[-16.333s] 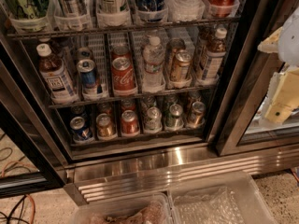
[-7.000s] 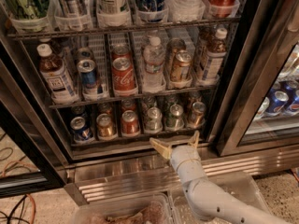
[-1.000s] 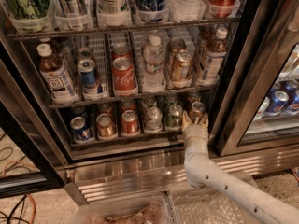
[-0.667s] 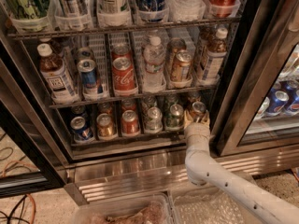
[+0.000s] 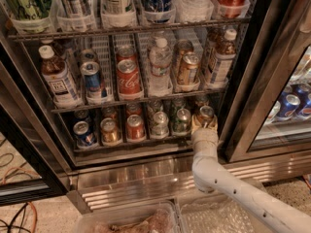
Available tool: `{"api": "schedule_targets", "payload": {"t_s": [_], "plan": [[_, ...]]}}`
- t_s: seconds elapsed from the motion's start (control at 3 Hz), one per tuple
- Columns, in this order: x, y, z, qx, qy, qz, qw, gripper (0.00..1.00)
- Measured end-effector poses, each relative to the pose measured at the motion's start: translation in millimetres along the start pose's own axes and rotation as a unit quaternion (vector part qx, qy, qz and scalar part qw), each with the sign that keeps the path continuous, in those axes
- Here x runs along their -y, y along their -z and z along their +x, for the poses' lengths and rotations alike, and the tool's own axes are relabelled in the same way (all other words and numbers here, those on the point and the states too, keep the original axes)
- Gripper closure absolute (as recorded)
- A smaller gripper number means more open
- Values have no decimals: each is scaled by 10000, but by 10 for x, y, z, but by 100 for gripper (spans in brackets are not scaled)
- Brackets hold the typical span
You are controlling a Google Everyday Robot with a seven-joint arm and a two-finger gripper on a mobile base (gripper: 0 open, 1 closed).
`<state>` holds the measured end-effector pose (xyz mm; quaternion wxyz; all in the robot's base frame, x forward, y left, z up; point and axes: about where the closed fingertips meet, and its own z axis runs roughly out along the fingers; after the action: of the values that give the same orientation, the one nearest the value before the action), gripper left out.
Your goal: Pick orange can from bottom shelf of fridge
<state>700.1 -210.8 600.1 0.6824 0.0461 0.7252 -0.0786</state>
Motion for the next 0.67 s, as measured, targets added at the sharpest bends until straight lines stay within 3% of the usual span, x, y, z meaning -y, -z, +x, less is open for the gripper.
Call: {"api": "schedule_targets", "payload": {"t_s": [0.33, 0.67], "plan": [[-19, 11, 36, -34, 16, -32, 10000, 100], [-17, 13, 0, -34, 16, -33, 10000, 100]]}}
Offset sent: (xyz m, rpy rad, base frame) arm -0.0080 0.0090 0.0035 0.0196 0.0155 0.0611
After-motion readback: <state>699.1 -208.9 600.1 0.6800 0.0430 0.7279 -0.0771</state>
